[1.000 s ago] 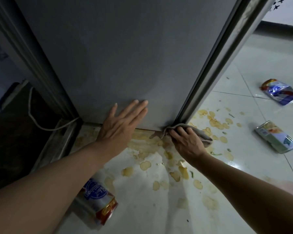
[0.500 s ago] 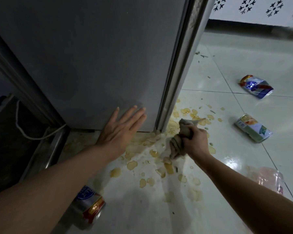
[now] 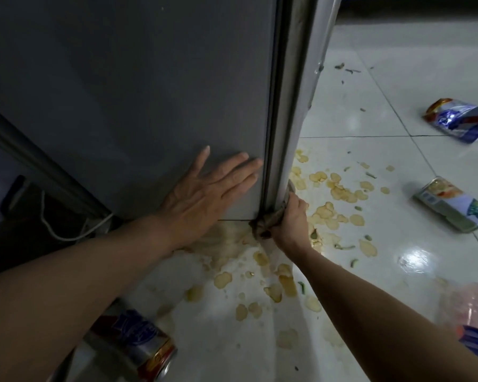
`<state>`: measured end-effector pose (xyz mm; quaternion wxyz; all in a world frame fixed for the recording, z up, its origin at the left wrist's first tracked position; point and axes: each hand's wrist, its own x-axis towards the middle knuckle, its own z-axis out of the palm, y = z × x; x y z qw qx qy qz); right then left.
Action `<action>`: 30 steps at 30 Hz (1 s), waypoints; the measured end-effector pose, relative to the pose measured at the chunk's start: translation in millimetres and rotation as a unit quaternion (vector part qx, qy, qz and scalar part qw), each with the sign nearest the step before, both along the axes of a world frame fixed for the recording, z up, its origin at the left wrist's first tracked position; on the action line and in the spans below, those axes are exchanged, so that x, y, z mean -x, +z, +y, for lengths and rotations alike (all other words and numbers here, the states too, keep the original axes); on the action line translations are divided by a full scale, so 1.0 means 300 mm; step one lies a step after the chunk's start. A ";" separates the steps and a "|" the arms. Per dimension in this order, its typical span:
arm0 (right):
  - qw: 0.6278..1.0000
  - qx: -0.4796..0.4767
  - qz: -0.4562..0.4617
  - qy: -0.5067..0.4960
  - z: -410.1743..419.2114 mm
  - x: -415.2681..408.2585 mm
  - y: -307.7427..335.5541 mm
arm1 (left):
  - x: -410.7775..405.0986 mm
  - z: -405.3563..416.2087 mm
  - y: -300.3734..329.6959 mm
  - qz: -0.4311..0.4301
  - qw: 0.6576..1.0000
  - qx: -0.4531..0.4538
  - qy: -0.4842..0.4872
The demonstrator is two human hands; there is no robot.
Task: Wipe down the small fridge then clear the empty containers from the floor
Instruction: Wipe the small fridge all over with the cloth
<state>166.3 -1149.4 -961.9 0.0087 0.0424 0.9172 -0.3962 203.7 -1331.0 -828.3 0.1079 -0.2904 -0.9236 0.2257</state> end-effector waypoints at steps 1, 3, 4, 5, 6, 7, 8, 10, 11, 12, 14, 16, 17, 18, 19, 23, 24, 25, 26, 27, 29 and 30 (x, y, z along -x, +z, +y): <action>1.000 -0.005 0.002 -0.004 -0.008 -0.001 -0.004 | -0.001 -0.005 0.002 -0.002 1.000 0.015 0.003; 1.000 -0.010 0.004 -0.020 -0.016 -0.004 -0.004 | -0.004 -0.006 0.006 -0.005 0.999 0.037 0.014; 0.999 -0.010 0.001 -0.031 -0.020 -0.005 0.002 | -0.006 -0.003 0.008 -0.010 0.999 0.044 0.021; 0.999 -0.009 -0.002 -0.042 -0.025 -0.007 0.009 | -0.008 0.002 0.011 -0.018 0.999 0.045 0.025; 0.999 -0.009 -0.002 -0.053 -0.029 -0.010 0.018 | -0.010 0.007 0.017 -0.029 0.998 0.039 0.028; 0.998 -0.010 -0.002 -0.063 -0.035 -0.015 0.029 | -0.011 0.011 0.025 -0.044 0.998 0.032 0.033; 0.997 -0.008 0.000 -0.071 -0.039 -0.020 0.041 | -0.011 0.015 0.035 -0.055 0.997 0.030 0.039; 0.997 0.002 0.013 -0.079 -0.042 -0.030 0.068 | -0.011 0.023 0.059 -0.055 0.997 0.034 0.041; 0.996 0.007 0.023 -0.081 -0.041 -0.034 0.085 | -0.011 0.027 0.074 -0.056 0.997 0.036 0.038; 0.996 0.010 0.033 -0.081 -0.039 -0.036 0.103 | -0.011 0.032 0.089 -0.062 0.997 0.035 0.039; 0.995 0.013 0.053 -0.078 -0.030 -0.037 0.150 | -0.014 0.041 0.123 -0.066 0.996 0.031 0.050; 0.994 0.024 0.075 -0.073 -0.022 -0.036 0.208 | -0.017 0.045 0.159 -0.049 0.997 0.018 0.057; 0.993 0.028 0.087 -0.071 -0.020 -0.036 0.240 | -0.019 0.044 0.175 -0.036 0.998 0.006 0.056; 0.992 0.030 0.101 -0.070 -0.018 -0.034 0.272 | -0.020 0.040 0.191 -0.023 0.998 -0.004 0.053; 0.991 0.031 0.113 -0.070 -0.017 -0.033 0.305 | -0.020 0.036 0.207 -0.012 0.999 -0.012 0.050; 0.985 0.029 0.153 -0.067 -0.015 -0.033 0.440 | -0.015 0.013 0.273 0.018 0.997 -0.032 0.062; 0.984 0.028 0.164 -0.068 -0.016 -0.034 0.474 | -0.015 0.010 0.293 0.031 0.997 -0.040 0.063; 0.982 0.029 0.175 -0.070 -0.017 -0.036 0.510 | -0.016 0.008 0.313 0.043 0.996 -0.051 0.064; 0.980 0.030 0.185 -0.072 -0.019 -0.036 0.548 | -0.016 0.007 0.336 0.052 0.994 -0.063 0.066; 0.977 0.031 0.195 -0.076 -0.020 -0.037 0.589 | -0.017 0.007 0.361 0.057 0.993 -0.076 0.069; 0.974 0.031 0.210 -0.081 -0.022 -0.035 0.672 | -0.019 0.011 0.414 0.058 0.991 -0.096 0.074; 0.972 0.030 0.217 -0.082 -0.022 -0.033 0.714 | -0.019 0.014 0.440 0.056 0.990 -0.101 0.077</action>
